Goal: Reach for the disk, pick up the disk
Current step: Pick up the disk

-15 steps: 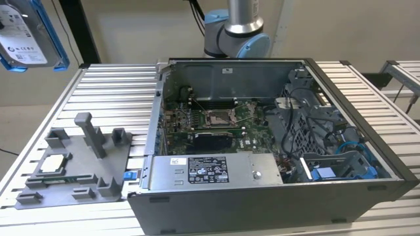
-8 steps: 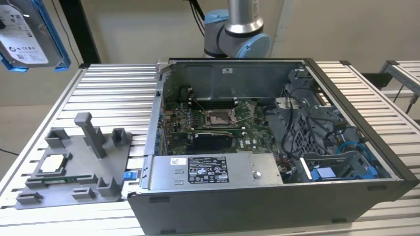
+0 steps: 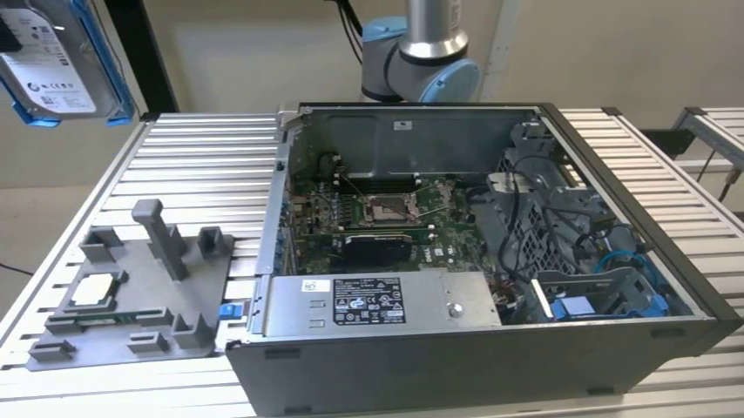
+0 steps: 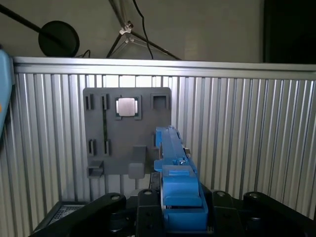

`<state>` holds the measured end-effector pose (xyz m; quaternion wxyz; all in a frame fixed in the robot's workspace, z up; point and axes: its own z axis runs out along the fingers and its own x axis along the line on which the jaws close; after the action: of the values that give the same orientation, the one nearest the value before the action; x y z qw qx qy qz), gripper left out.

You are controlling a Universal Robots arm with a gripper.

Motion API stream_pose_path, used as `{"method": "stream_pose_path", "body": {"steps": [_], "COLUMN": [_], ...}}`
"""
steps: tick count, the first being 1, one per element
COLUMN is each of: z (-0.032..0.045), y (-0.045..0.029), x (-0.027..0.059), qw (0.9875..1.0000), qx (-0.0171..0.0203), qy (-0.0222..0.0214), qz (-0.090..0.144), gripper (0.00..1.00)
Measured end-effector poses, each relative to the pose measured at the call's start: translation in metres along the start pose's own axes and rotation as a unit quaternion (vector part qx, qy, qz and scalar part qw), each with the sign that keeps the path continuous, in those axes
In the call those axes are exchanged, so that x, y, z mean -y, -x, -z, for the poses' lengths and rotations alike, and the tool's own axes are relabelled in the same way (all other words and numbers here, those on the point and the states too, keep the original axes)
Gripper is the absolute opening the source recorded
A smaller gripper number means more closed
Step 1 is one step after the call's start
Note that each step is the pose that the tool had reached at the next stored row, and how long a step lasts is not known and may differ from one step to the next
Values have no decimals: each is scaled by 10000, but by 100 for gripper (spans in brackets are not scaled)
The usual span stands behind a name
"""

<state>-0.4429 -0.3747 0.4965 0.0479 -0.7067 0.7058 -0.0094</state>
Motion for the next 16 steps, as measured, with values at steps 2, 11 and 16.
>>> {"method": "stream_pose_path", "body": {"steps": [2,11,16], "z": [-2,-14,-23], "y": [0,-1,-1], "x": [22,167,284], "qw": [10000,10000,10000], "qx": [0,0,0], "qy": [0,1,3], "qz": [0,0,0], "gripper": [0,0,0]}}
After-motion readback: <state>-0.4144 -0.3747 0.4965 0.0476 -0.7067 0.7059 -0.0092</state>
